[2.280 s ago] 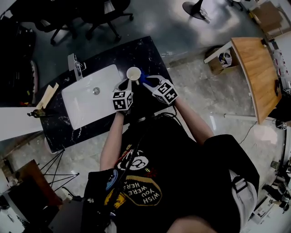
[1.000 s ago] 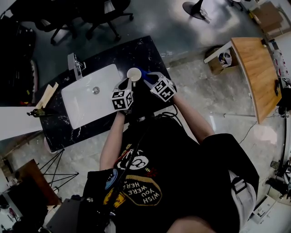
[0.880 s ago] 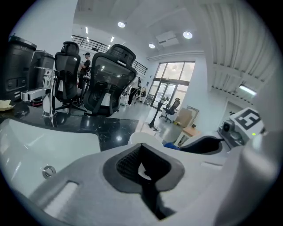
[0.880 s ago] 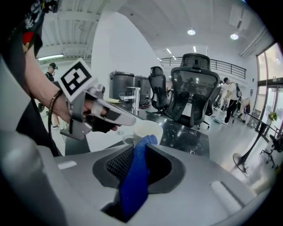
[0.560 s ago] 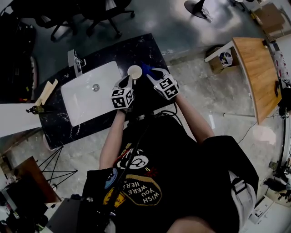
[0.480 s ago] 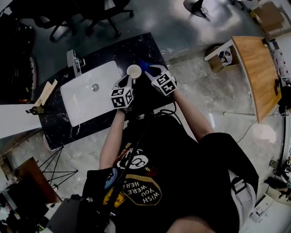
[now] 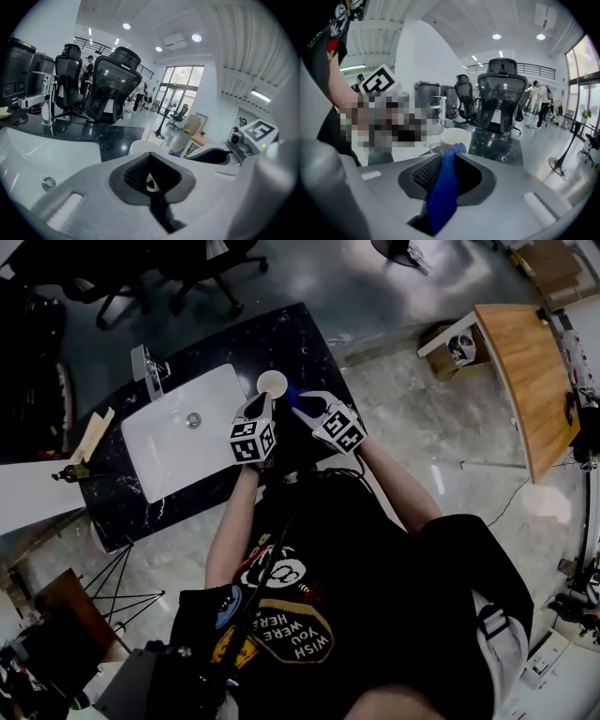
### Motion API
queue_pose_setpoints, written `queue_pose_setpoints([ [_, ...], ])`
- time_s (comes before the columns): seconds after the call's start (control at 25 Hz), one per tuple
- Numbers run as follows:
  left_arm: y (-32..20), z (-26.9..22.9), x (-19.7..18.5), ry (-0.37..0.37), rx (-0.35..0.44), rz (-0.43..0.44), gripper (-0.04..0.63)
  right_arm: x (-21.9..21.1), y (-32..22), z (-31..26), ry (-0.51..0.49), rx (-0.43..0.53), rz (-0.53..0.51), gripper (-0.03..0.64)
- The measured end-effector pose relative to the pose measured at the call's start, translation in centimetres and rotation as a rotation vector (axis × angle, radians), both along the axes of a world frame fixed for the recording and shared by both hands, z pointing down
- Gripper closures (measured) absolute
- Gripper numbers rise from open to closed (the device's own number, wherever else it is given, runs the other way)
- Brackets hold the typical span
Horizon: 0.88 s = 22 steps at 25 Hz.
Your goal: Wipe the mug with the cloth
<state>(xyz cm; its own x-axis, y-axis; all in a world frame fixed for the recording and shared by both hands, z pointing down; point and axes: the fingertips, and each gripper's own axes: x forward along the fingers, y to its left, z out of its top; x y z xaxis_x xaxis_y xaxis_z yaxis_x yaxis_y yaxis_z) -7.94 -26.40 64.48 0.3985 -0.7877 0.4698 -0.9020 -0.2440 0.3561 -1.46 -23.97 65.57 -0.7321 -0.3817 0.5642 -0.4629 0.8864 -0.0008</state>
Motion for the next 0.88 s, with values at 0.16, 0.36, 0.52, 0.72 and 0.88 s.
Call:
queue_pose_setpoints([
  [0.16,0.2,-0.2,-0.3,-0.006,0.007,-0.009,0.592,2.6,-3.6,-1.1,-0.022,0.038,0.205,0.526],
  [0.36,0.7,-0.4,-0.9,-0.004,0.011,-0.025,0.592,3.2,-3.7,2.6,0.015,-0.077,0.271,0.463],
  [0.52,1.6,-0.8,-1.2,0.015,0.017,-0.036,0.592,3.8,-2.0,1.4,-0.094,-0.116,0.315,0.407],
  [0.72,2.5,-2.6,-1.6,0.064,0.051,-0.068,0.592,4.6,-1.7,-3.9,-0.245,-0.039,0.374,0.461],
  [0.88,3.3,-5.5,-1.3,0.041,0.126,-0.053,0.592,4.5,-1.4,-7.4,-0.278,0.026,0.394,0.586],
])
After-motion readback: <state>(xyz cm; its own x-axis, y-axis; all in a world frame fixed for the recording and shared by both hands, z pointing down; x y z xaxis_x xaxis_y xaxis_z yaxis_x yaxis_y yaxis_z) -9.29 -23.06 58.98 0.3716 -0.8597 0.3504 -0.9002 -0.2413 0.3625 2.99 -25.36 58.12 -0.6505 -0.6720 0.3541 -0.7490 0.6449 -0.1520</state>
